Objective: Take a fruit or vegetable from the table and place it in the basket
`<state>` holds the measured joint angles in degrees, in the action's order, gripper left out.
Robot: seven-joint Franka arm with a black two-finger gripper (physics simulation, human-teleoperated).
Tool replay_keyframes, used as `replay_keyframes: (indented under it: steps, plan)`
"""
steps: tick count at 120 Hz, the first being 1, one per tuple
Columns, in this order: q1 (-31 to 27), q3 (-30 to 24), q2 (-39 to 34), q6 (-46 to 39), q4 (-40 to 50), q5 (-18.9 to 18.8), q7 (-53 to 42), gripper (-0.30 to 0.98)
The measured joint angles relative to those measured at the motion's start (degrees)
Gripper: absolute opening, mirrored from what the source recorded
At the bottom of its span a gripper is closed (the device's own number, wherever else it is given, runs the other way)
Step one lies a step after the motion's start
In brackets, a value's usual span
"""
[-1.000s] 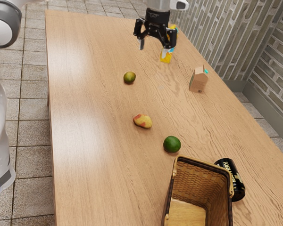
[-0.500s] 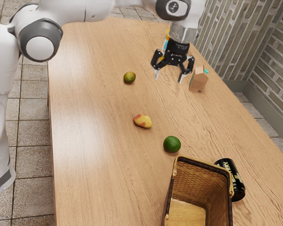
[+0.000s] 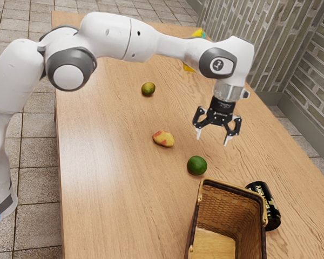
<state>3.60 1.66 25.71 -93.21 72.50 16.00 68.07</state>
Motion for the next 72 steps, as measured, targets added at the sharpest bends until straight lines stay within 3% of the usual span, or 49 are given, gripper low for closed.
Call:
replay_keyframes:
  steps: [20,39,72]
  plan:
    - [0.95,0.19,-1.82,-3.57,4.39,1.52,-3.36,0.69]
    - [1.57,0.57,-8.94,-8.68,15.90,3.05,-5.81,0.69]
    - [3.05,0.99,-11.12,-13.26,19.90,4.19,-8.66,0.69]
